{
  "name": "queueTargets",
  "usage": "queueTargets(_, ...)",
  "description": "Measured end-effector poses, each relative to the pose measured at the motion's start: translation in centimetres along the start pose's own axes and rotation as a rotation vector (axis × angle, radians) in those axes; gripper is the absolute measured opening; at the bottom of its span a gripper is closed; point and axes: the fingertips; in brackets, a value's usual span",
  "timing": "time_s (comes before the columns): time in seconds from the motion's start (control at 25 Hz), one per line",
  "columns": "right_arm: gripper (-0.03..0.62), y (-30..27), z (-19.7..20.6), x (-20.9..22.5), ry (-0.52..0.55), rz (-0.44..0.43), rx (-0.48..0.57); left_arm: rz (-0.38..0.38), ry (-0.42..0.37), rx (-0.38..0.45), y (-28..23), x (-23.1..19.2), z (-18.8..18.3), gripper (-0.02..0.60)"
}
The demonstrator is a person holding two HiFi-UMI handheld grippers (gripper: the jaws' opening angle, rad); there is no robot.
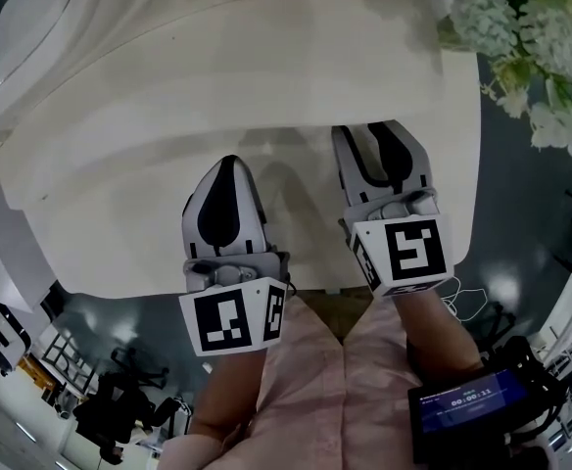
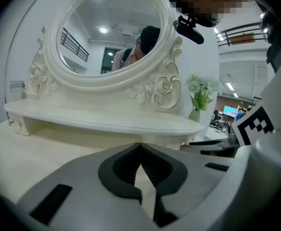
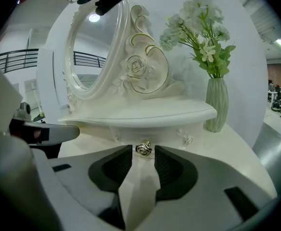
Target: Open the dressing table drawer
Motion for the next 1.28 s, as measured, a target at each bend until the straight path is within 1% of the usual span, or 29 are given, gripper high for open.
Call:
queueTargets(0.16,0.135,-0.4,-0.22,-0.13,0.002,0.006,0.0,0.0,0.004,0.001,-0.03,-0.33,-0.07,0.021)
queueTargets(0.4,0.13,-0.46,-0.28,0.35,-0.005,0.047,0.001,0.002,0.007,0.002,-0.08,-0.46,-0.17,0.021)
queueTargets(0.48,0.126,-0.48,-0.23,0.28,-0.008,0.048,-0.004,0.002,0.008,0.002,-0.09,-0.47,-0.19,0.021)
queueTargets(0.56,0.104,-0.5,-0.19,0.15,-0.011,0.047,-0.006,0.003,0.007,0.003,-0.06,-0.46,-0.27,0.021)
queueTargets(1.28,0.103,0.13,0.46,0.38,-0.019,0.062,-0.002,0.006,0.002,0.014,0.38,-0.06,-0.32,0.021)
Point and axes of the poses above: the fingertips, and each gripper's own axes: y backward along the fingers, x to its right, z out of its underside, and after that the axes turned 9 degrees about -y, right-handed
